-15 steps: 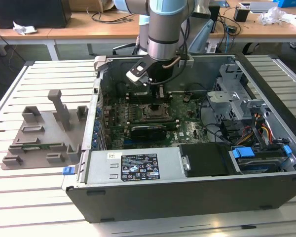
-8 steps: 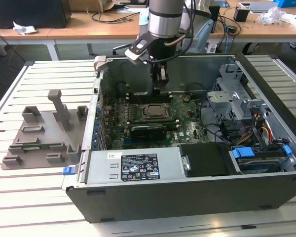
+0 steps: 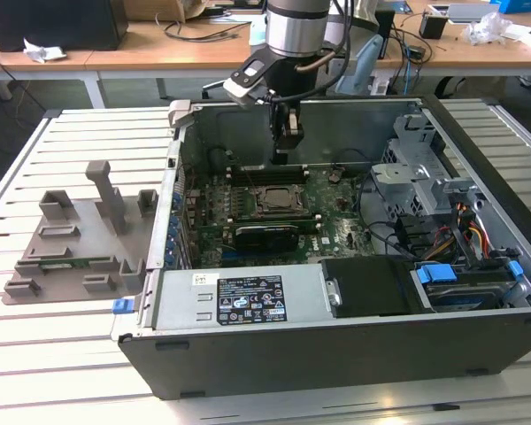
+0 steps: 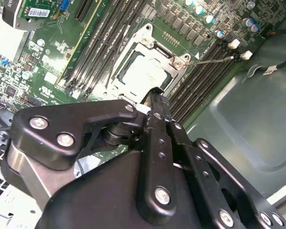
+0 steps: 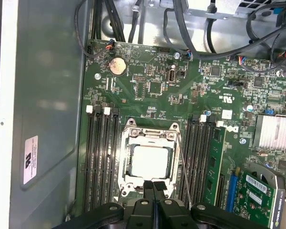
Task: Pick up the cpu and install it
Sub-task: 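Close the cpu cover, then install the first cpu locking lever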
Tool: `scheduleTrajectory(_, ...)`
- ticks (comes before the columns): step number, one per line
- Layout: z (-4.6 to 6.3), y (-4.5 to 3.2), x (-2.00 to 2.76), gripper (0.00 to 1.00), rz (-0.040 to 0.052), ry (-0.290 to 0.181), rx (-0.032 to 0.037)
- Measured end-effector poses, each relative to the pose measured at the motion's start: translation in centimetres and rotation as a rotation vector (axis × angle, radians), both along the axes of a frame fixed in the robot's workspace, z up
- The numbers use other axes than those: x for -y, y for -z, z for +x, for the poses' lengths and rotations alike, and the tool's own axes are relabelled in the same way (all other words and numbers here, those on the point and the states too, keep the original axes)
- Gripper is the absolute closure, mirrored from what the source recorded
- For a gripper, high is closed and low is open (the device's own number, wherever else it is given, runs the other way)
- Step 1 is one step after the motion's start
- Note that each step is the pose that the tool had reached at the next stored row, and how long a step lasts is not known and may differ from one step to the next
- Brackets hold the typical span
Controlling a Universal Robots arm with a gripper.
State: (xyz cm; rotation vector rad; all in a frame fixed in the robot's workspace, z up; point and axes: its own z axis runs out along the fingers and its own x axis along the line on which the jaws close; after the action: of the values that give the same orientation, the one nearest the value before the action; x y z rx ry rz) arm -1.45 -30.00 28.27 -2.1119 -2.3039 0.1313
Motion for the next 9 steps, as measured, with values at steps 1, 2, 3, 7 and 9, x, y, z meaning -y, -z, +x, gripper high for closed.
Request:
scheduleTrajectory(1,0.00,0.00,0.00,0.89,0.0000,0.000,0.0000)
scheduleTrajectory(2,0.00,-0.01,0.00,0.89,0.0000,0.000,0.0000)
scheduleTrajectory(3,0.00,-0.01,0.00,0.89,0.0000,0.000,0.0000)
scheduleTrajectory(7,0.00,-0.02,0.00,0.89,-0.0002,-0.051,-0.0001)
scheduleTrajectory(9,0.00,-0.02,0.00,0.89,-0.0001,-0.121,-0.0001)
